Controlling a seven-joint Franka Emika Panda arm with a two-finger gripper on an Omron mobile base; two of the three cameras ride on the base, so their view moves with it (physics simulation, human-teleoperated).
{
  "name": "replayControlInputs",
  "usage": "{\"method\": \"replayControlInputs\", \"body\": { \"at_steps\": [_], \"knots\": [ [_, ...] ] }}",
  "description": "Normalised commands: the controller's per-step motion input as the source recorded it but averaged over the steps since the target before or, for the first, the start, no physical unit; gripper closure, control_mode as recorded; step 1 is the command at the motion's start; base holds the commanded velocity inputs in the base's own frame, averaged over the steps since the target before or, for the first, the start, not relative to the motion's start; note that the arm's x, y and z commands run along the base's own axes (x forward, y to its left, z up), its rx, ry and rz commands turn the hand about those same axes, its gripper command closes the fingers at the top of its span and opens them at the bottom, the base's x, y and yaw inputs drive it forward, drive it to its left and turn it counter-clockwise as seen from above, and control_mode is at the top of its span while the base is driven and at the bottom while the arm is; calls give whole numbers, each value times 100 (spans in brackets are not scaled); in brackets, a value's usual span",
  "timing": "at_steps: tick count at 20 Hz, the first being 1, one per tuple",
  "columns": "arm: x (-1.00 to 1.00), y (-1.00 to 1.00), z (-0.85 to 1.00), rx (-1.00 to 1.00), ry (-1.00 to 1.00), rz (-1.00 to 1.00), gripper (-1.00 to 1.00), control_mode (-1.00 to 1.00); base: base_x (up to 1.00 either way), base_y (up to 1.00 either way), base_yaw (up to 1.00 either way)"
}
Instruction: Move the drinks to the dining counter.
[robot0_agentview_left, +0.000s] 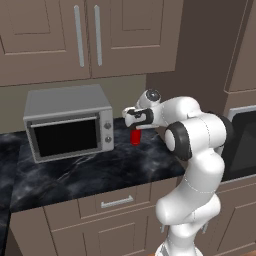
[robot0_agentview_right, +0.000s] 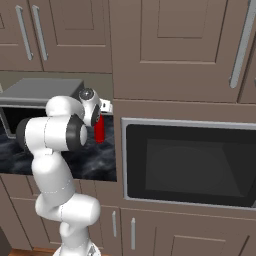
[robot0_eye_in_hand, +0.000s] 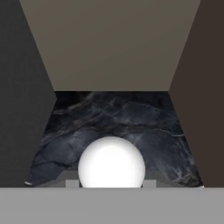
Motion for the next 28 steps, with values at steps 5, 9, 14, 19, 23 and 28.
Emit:
{"method": "replayControlInputs", "body": {
  "at_steps": [5,9,14,19,23,28],
  "knots": [
    [0,0,0,0,0,0,100,-100,0,0,0],
    [2,0,3,0,1,0,100,-100,0,0,0],
    [0,0,25,0,1,0,100,-100,0,0,0],
    [-28,0,35,0,0,0,100,-100,0,0,0],
    [-61,0,10,0,0,0,100,-100,0,0,0],
    [-78,0,3,0,0,0,100,-100,0,0,0]
  ]
}}
